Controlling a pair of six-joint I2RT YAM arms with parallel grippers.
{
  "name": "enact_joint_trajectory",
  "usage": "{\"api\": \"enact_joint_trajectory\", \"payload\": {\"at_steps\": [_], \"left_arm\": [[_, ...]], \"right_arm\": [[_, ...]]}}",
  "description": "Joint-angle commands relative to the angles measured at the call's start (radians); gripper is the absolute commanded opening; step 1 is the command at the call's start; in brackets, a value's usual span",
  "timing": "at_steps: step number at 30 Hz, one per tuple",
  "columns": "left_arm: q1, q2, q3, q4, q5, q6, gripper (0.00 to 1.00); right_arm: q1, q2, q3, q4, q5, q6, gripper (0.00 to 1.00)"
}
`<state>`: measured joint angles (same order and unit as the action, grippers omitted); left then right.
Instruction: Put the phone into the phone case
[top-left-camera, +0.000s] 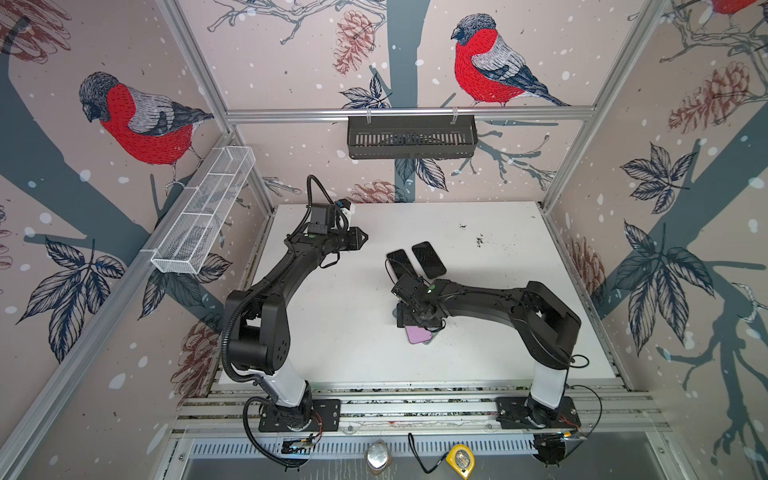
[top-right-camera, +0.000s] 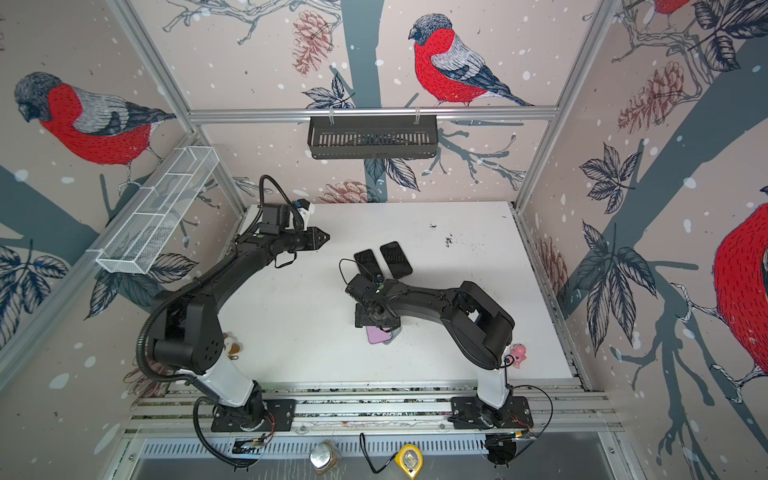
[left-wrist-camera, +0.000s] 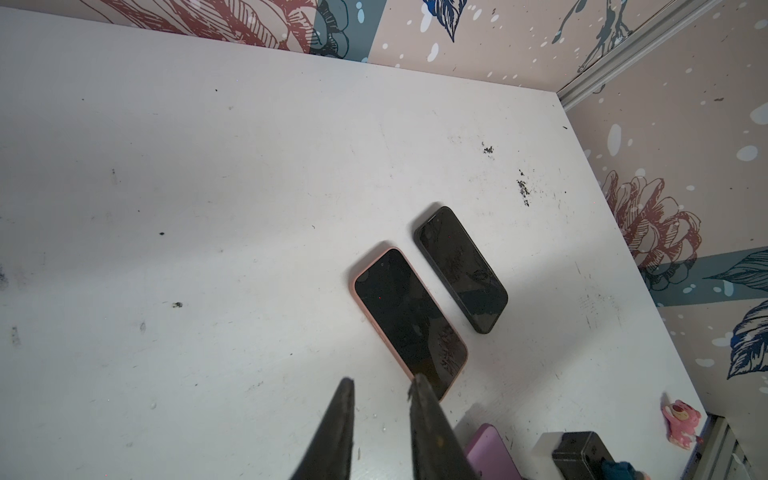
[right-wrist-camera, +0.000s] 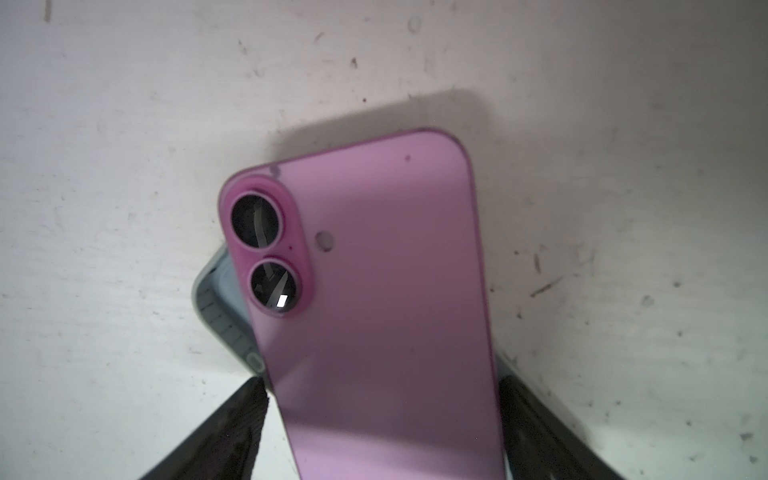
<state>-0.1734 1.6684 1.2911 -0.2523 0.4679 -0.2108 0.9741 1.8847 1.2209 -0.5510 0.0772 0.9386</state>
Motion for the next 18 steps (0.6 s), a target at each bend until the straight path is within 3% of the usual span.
{"api": "enact_joint_trajectory", "payload": {"at_steps": [1, 7, 9, 18], "left_arm": [[0.001, -0.003, 0.008, 0.020, 0.009, -0.002, 0.26], [0.002, -0.003, 0.007, 0.021, 0.010, -0.001, 0.26], [0.002, -0.003, 0.008, 0.021, 0.011, -0.001, 0.26], [0.002, 0.000, 0.006, 0.019, 0.008, -0.001, 0.26]], "right_arm": [[0.001, 0.016, 0.004, -0.011, 0.009, 0.013, 0.86], [0.001, 0.036, -0.023, 0.003, 0.012, 0.025, 0.81], [0.003, 0.036, -0.034, 0.011, 0.008, 0.025, 0.74], [0.007, 0.018, -0.036, 0.010, 0.024, 0.019, 0.73]]}}
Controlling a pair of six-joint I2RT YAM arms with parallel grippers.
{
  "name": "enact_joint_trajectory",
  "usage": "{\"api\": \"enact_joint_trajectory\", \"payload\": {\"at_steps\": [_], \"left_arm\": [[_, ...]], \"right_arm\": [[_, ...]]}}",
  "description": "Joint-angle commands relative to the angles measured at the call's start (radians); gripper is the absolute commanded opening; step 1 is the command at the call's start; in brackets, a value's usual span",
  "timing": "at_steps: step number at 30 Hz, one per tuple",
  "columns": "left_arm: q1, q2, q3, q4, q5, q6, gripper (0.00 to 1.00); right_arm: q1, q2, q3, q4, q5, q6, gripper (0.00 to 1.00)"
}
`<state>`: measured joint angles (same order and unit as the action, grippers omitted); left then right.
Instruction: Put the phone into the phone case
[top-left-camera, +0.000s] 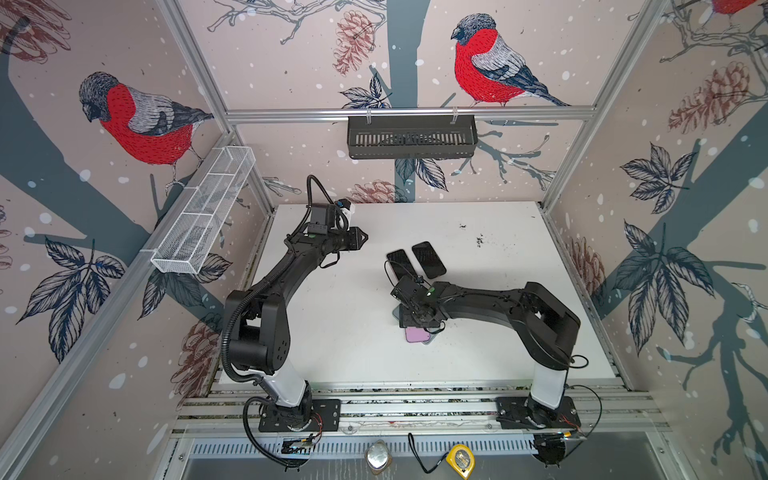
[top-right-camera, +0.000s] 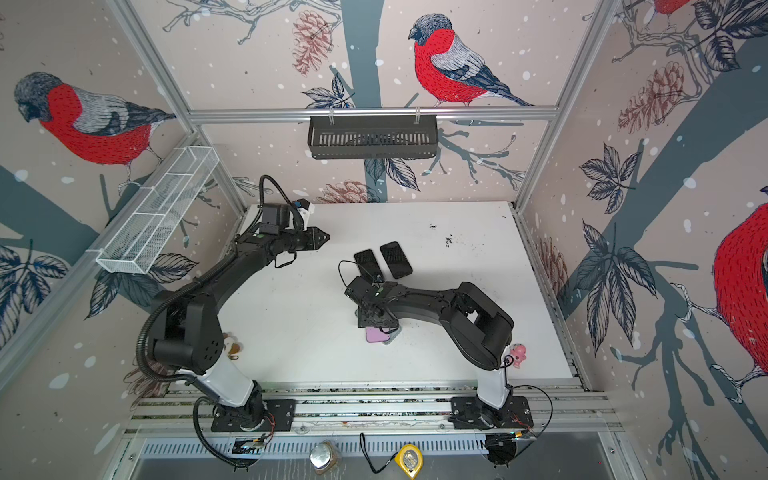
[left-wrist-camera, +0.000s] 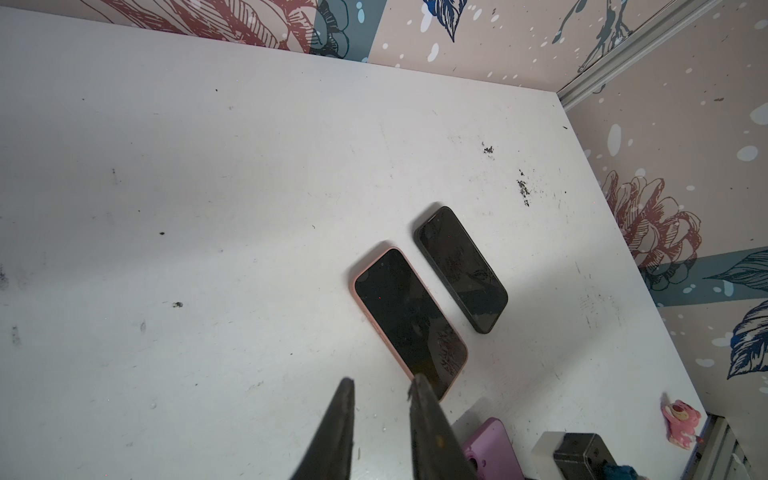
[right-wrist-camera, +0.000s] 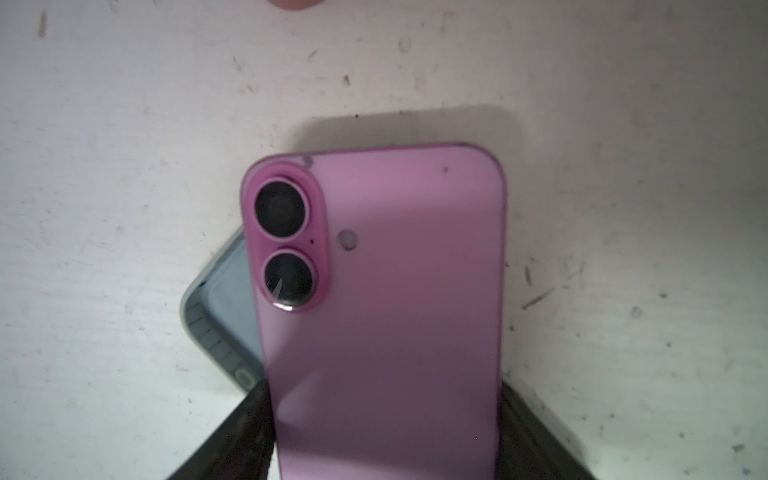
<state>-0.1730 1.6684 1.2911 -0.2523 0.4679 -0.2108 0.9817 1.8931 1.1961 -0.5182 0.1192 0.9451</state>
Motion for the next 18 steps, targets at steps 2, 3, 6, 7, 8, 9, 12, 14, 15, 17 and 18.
{"api": "enact_joint_trajectory", "payload": {"at_steps": [2, 3, 6, 7, 8, 9, 12, 14, 15, 17, 18], "left_arm": [[0.001, 0.002, 0.005, 0.020, 0.007, -0.001, 0.26], [0.001, 0.002, 0.006, 0.020, 0.008, -0.001, 0.26], [0.001, 0.002, 0.006, 0.020, 0.010, -0.001, 0.26], [0.001, 0.005, 0.006, 0.020, 0.012, -0.003, 0.26], [0.000, 0.005, 0.006, 0.021, 0.014, -0.005, 0.26], [-0.001, 0.004, 0.006, 0.021, 0.020, -0.005, 0.26], [-0.011, -0.004, 0.001, 0.033, 0.044, -0.018, 0.26], [-0.034, -0.013, -0.007, 0.053, 0.083, -0.034, 0.26], [-0.055, -0.017, -0.011, 0.059, 0.095, -0.038, 0.27], [-0.112, -0.023, -0.009, 0.060, 0.102, -0.037, 0.27], [-0.143, -0.022, -0.012, 0.070, 0.115, -0.046, 0.28]], "right_arm": [[0.000, -0.013, 0.005, -0.039, 0.002, -0.010, 0.73], [-0.002, -0.026, 0.014, -0.049, 0.016, -0.024, 0.73], [-0.010, -0.078, 0.032, -0.066, 0.044, -0.086, 0.73], [-0.015, -0.095, 0.034, -0.066, 0.049, -0.108, 0.73], [-0.022, -0.116, 0.032, -0.060, 0.045, -0.146, 0.73], [-0.028, -0.139, 0.025, -0.048, 0.033, -0.196, 0.73], [-0.042, -0.217, -0.014, -0.018, 0.026, -0.311, 0.73], [-0.051, -0.279, -0.055, 0.004, 0.029, -0.369, 0.72], [-0.060, -0.310, -0.076, 0.015, 0.023, -0.398, 0.71], [-0.090, -0.368, -0.110, 0.032, 0.004, -0.445, 0.69], [-0.108, -0.397, -0.120, 0.035, -0.006, -0.464, 0.68]]}}
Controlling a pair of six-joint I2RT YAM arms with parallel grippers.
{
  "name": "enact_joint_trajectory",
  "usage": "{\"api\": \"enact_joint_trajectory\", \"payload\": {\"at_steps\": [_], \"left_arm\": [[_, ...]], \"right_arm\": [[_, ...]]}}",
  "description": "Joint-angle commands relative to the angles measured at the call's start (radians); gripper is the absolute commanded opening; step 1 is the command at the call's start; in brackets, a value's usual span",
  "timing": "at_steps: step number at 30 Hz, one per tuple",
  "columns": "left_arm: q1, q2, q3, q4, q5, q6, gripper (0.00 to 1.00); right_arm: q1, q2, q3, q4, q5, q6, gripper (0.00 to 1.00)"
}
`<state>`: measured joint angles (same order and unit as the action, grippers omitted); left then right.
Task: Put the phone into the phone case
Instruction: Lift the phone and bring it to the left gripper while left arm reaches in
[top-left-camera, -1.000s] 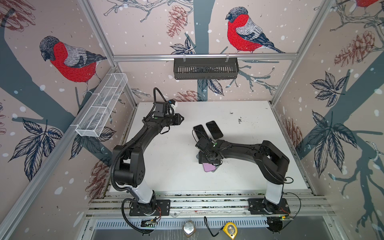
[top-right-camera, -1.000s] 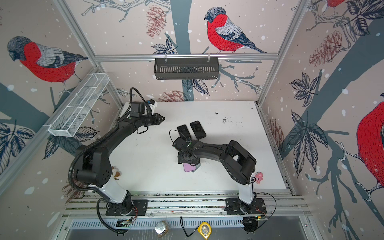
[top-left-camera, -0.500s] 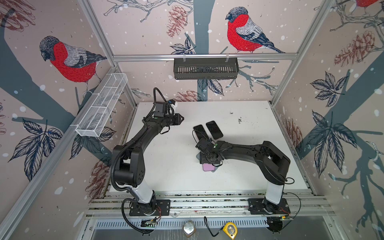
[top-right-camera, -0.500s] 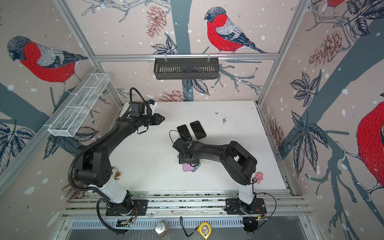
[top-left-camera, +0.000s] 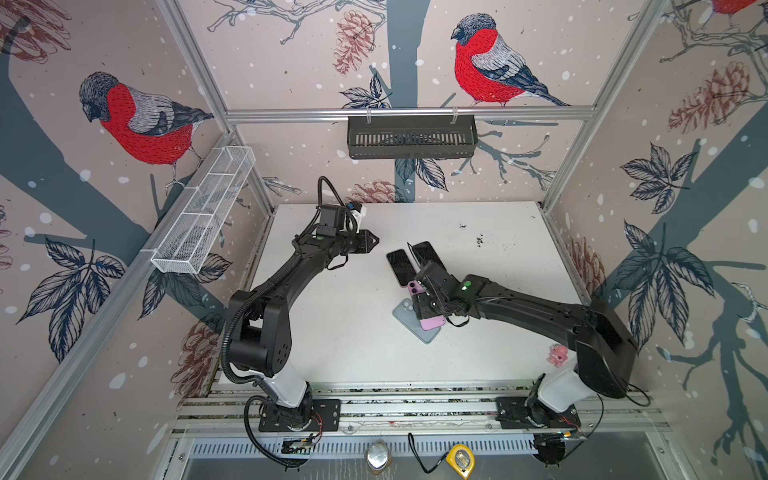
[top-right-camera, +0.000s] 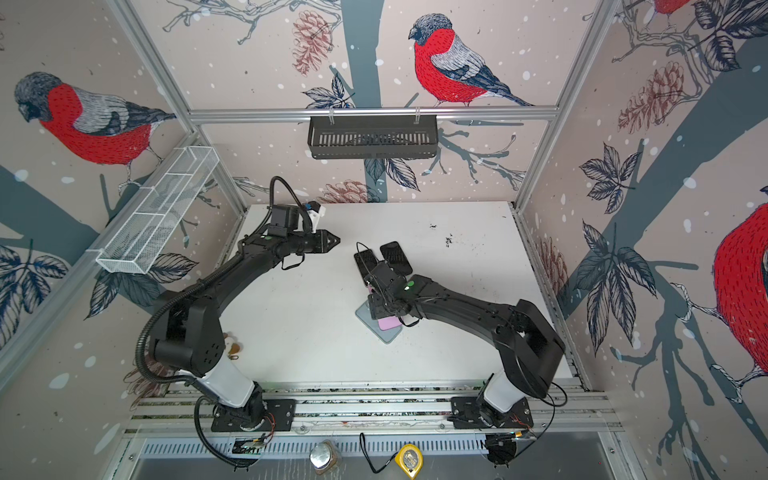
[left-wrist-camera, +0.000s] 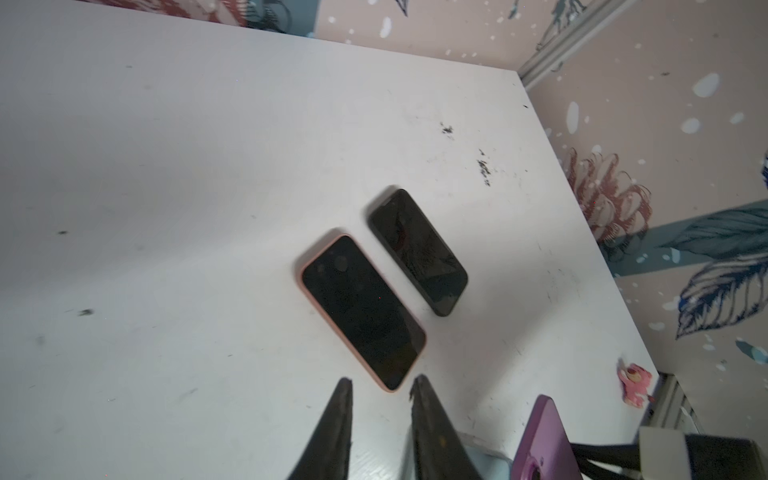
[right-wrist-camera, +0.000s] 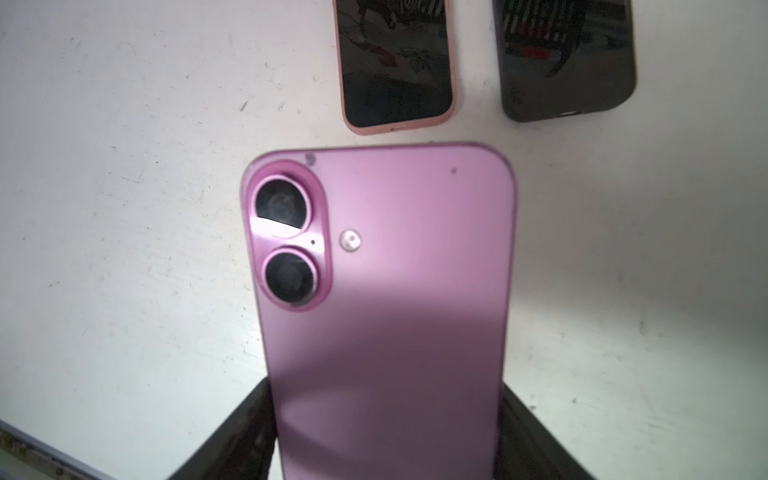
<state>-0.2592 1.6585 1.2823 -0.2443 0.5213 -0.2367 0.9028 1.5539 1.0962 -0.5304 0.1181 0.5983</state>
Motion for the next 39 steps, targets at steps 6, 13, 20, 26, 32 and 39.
{"api": "enact_joint_trajectory", "payload": {"at_steps": [6, 13, 20, 26, 32, 39], "left_arm": [[-0.169, -0.026, 0.008, 0.186, 0.210, -0.206, 0.28], [-0.235, -0.041, 0.005, 0.237, 0.332, -0.383, 0.28], [-0.330, -0.142, -0.063, 0.146, 0.282, -0.430, 0.28], [-0.377, -0.258, -0.168, 0.118, 0.215, -0.469, 0.28], [-0.383, -0.300, -0.202, 0.062, 0.180, -0.438, 0.28], [-0.384, -0.324, -0.201, -0.030, 0.117, -0.371, 0.28]], "right_arm": [[-0.073, -0.213, -0.046, 0.080, -0.036, -0.201, 0.61], [-0.006, -0.335, -0.122, 0.195, -0.121, -0.294, 0.60], [0.036, -0.403, -0.172, 0.165, -0.056, -0.310, 0.59], [0.048, -0.511, -0.245, 0.146, -0.015, -0.336, 0.57], [0.059, -0.560, -0.275, 0.160, -0.028, -0.342, 0.57], [0.129, -0.571, -0.300, 0.141, -0.042, -0.309, 0.55]]}}
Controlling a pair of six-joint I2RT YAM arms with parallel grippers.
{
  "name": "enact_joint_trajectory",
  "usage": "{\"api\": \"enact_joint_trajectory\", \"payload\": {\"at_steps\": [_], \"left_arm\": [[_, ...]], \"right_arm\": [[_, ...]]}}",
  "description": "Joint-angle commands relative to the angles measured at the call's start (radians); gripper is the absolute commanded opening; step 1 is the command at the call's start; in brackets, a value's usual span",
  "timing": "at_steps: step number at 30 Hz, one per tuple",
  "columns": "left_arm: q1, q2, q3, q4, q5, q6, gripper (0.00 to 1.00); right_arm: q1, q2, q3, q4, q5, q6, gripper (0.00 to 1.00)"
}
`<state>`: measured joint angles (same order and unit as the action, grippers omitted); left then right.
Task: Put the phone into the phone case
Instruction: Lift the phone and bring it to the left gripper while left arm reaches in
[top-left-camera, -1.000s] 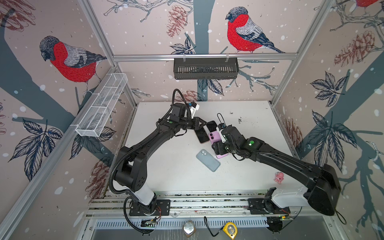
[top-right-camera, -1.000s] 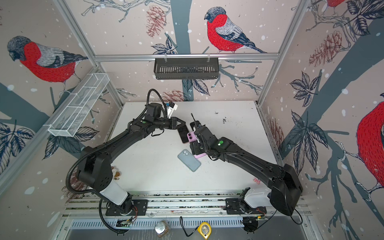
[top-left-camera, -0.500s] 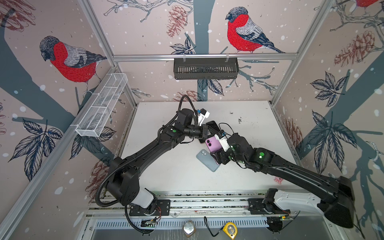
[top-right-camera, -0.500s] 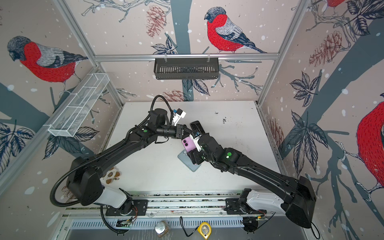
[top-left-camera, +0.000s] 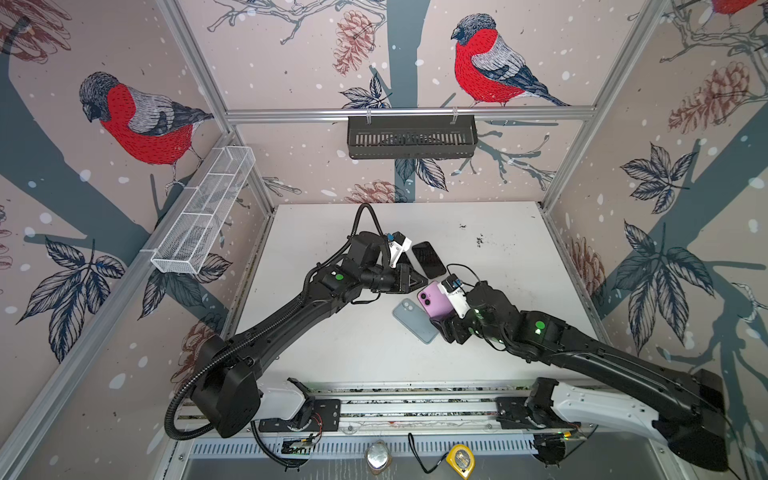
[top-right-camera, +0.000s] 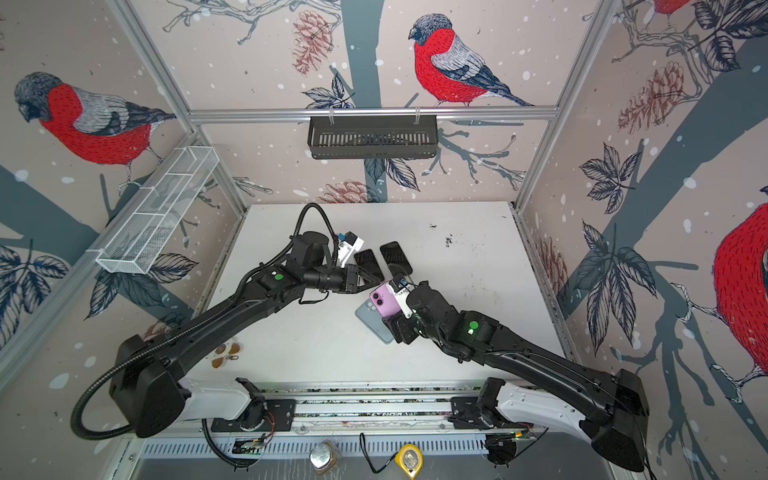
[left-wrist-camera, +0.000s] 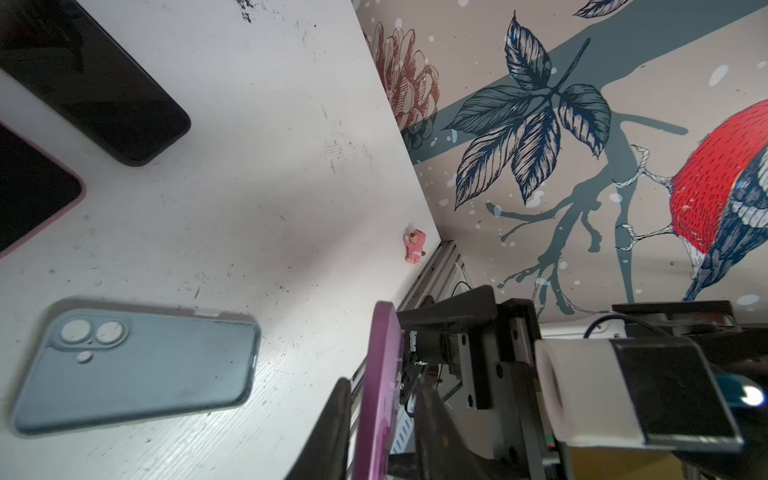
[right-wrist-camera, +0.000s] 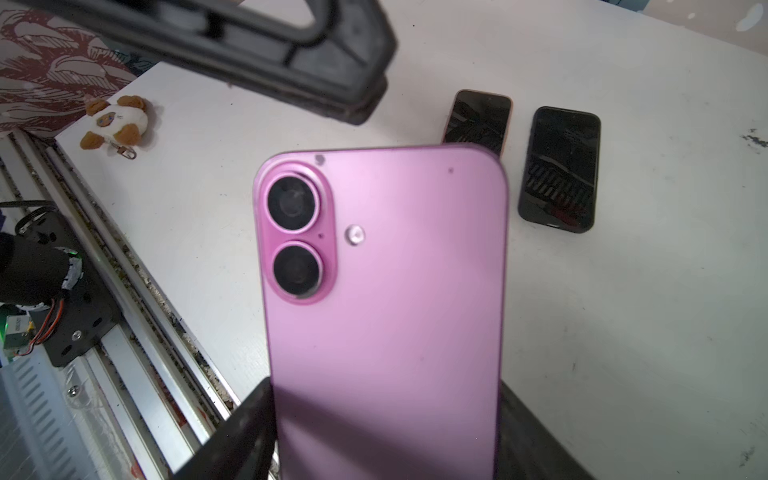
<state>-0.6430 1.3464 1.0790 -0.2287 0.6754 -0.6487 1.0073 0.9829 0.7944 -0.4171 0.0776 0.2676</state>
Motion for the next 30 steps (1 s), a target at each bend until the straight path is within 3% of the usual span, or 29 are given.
{"api": "enact_joint_trajectory", "payload": {"at_steps": [1, 7, 16, 22, 25, 27, 30], "left_arm": [[-0.001, -0.016, 0.003, -0.051, -0.042, 0.047, 0.28], [-0.016, -0.003, -0.025, -0.035, -0.006, 0.051, 0.28], [-0.047, -0.016, -0.076, 0.034, -0.004, 0.016, 0.26], [-0.056, -0.019, -0.076, 0.049, 0.006, 0.007, 0.20], [-0.057, -0.024, -0.076, 0.055, 0.011, 0.008, 0.08], [-0.056, -0.023, -0.098, 0.053, 0.012, 0.014, 0.03], [-0.054, -0.026, -0.093, 0.032, -0.003, 0.035, 0.00]], "right_arm": [[0.038, 0.005, 0.003, 0.023, 0.001, 0.025, 0.55], [0.092, 0.057, 0.036, 0.011, 0.035, 0.028, 0.55], [0.092, 0.093, 0.080, -0.016, 0.065, 0.002, 0.55], [0.092, 0.112, 0.090, -0.013, 0.050, -0.010, 0.55], [0.093, 0.114, 0.094, -0.012, 0.055, -0.008, 0.56], [0.091, 0.111, 0.097, -0.014, 0.066, -0.009, 0.62], [0.093, 0.088, 0.106, -0.028, 0.098, -0.012, 0.89]]}}
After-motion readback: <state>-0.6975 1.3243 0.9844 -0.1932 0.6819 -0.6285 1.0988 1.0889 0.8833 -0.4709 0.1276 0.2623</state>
